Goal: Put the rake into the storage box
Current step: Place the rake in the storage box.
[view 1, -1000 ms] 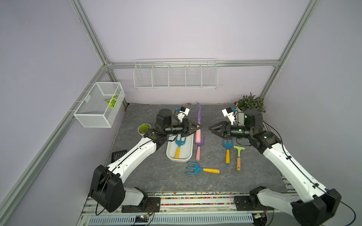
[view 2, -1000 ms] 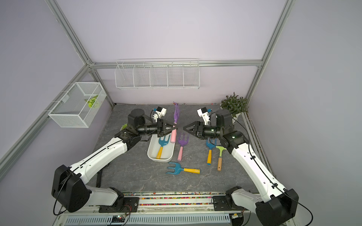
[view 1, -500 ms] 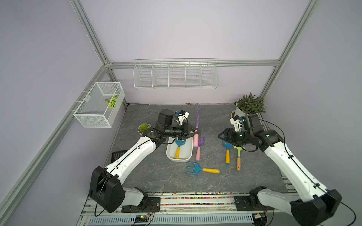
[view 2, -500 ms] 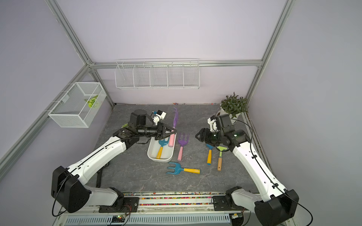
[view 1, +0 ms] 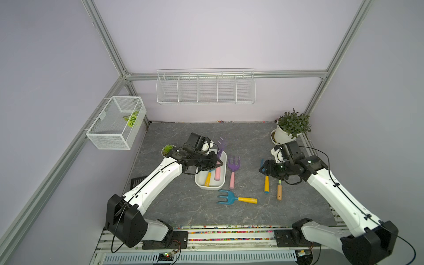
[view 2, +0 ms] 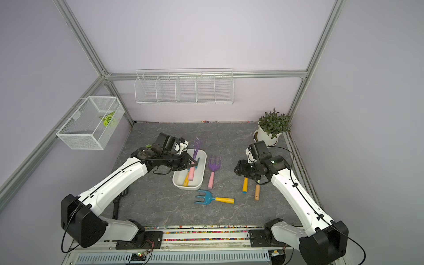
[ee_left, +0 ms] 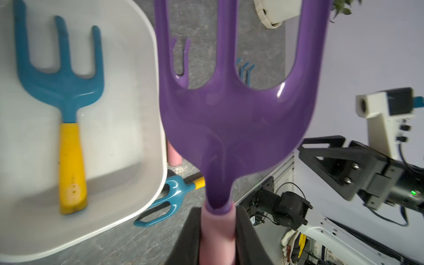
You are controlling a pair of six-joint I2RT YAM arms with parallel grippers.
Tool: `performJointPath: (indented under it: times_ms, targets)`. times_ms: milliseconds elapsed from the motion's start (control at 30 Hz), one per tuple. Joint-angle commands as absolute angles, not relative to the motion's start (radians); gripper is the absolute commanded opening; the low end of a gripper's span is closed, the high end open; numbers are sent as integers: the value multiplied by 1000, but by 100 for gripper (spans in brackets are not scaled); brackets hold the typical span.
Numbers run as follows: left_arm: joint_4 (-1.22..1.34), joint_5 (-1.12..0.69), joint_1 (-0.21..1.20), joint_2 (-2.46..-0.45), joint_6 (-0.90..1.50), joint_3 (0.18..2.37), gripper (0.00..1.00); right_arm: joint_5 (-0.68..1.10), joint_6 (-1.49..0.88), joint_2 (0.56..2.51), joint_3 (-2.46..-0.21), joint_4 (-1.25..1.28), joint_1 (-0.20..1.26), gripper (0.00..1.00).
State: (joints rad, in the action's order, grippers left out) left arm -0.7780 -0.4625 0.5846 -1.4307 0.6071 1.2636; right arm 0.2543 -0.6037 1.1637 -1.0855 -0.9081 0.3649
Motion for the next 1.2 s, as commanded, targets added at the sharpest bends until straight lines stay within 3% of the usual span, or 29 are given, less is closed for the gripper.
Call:
performJointPath:
  times_ms: [0, 367, 867, 1033, 1167]
  targets:
    - [-906, -334, 583, -1499, 530, 1323, 0, 243, -599, 1165, -1078, -893, 378, 63]
    - [-987, -195, 583, -1725, 469, 1424, 0, 259, -609, 1173, -1098, -891, 384, 63]
    - [-918, -187, 600, -1864, 460, 1440, 0, 247, -604, 1135, -1074, -914, 384, 62]
    - [-915, -160, 600, -1849, 471, 1447, 31, 250, -606, 1127, -1059, -913, 385, 62]
    - [-914, -165, 600, -1822, 472, 1442, 40, 252, -607, 1124, -1048, -913, 385, 62]
